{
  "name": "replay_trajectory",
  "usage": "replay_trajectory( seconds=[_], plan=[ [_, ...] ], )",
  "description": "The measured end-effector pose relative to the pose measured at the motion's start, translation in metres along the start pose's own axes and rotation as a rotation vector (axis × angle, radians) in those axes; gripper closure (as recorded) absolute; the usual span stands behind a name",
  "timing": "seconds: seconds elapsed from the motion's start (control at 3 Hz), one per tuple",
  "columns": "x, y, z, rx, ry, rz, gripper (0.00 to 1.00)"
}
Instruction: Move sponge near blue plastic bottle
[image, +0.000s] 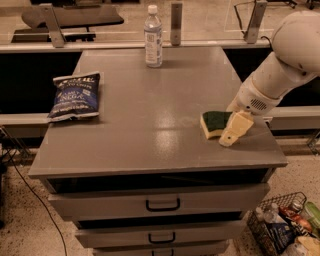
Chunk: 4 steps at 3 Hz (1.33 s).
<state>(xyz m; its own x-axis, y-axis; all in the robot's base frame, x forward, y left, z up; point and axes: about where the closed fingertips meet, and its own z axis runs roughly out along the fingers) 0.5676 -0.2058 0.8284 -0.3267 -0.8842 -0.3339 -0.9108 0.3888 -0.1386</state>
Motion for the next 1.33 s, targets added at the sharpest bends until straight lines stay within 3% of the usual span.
replay_trajectory(
  seconds=[0.67,1.0,1.33],
  plan=[
    [-0.006,-0.012,-0.028,0.019,-0.013,0.000,0.87],
    [-0.008,-0.024,-0.066,0.072,-0.005,-0.025,1.00],
    [0.001,-0.042,-0.104,0.112,-0.012,-0.022,1.00]
  ],
)
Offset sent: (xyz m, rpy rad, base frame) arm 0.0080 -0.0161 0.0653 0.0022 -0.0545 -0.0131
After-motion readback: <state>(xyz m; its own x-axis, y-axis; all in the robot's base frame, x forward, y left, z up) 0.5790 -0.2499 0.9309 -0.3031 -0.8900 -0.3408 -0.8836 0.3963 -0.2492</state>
